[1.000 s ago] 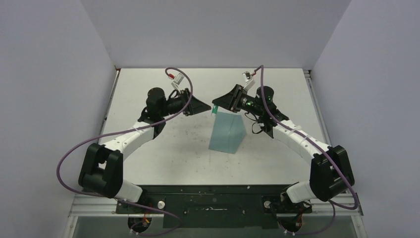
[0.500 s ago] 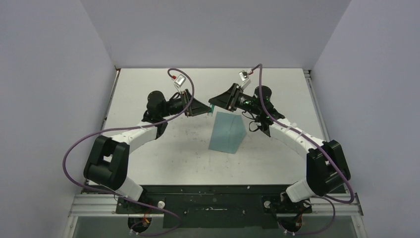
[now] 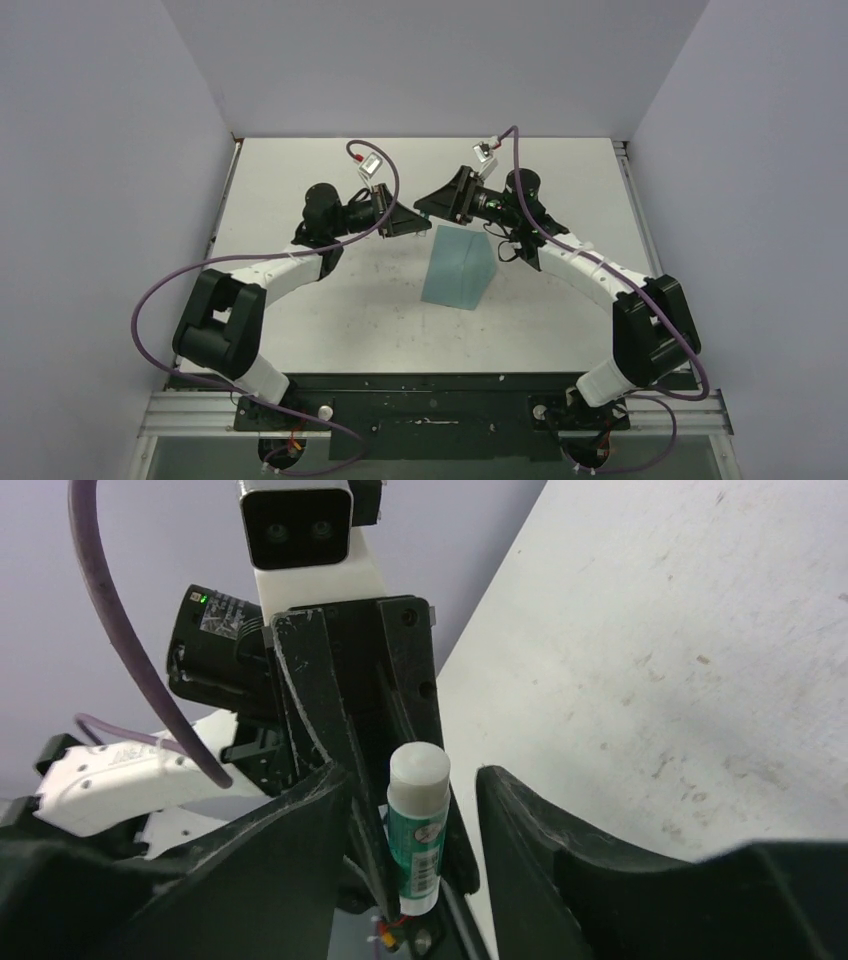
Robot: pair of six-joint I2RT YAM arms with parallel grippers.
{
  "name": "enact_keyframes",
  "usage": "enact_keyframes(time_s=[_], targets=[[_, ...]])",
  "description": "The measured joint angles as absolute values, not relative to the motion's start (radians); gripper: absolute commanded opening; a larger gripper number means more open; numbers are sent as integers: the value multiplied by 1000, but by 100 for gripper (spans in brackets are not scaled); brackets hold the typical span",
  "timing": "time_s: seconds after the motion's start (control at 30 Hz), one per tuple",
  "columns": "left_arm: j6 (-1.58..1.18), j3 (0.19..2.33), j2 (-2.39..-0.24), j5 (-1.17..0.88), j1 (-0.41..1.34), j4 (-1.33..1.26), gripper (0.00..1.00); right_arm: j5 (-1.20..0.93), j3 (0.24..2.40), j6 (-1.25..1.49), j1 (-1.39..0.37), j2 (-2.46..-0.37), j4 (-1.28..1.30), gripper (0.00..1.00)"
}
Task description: Place the letter into the envelope and seal it
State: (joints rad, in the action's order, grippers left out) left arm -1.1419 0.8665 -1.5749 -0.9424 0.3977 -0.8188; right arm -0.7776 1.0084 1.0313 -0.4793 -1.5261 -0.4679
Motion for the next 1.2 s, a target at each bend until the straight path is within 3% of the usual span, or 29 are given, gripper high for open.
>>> enact_keyframes(time_s=[0.07, 0.2, 0.4, 0.67, 1.2], targets=[[-1133, 867, -1575, -928, 398, -804, 0, -763, 1018, 1005, -480, -1521, -433, 80], [-1113, 867, -1570, -854, 398, -756, 0, -694, 1019, 908, -486, -1470, -316, 83], [-1123, 868, -1524, -686, 400, -648, 0, -553, 1019, 717, -533, -1373, -171, 77], [-1182, 935, -1499, -534, 407, -470, 0, -269, 1089, 496, -726, -1387, 19, 70], [-1221, 956, -1473, -493, 411, -325, 0, -30, 1129, 404, -754, -1453, -43, 46]])
